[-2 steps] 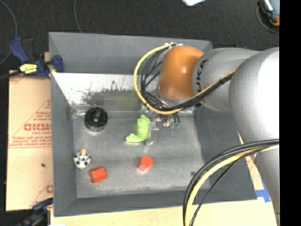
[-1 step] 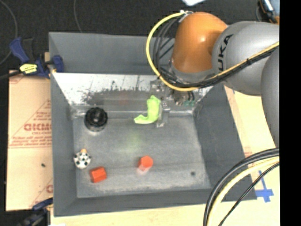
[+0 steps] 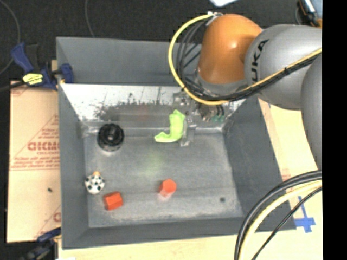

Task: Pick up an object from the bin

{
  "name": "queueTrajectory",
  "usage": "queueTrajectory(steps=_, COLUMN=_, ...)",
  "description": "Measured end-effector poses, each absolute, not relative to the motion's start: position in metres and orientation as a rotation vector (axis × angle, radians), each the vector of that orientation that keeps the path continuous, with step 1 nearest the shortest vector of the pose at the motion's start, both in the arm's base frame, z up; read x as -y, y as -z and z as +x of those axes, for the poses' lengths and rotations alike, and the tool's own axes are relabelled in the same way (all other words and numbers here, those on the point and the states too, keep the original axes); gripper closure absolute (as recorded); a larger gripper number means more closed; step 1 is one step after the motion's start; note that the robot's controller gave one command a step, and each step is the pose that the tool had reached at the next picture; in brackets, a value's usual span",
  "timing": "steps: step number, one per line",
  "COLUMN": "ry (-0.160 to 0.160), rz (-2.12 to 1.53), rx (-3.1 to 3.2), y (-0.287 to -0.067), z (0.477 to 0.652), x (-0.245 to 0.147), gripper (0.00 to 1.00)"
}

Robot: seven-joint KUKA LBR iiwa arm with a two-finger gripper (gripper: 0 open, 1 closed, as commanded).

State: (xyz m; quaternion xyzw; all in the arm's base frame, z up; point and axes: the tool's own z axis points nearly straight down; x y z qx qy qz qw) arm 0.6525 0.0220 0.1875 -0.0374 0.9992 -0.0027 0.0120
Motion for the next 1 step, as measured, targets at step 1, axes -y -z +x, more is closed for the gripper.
queueTrajectory(steps=1, ry=0.007, rz=-0.050, rx=-3.112, y=-0.2697, z=0.6451, x=-0.0198, gripper=1.00)
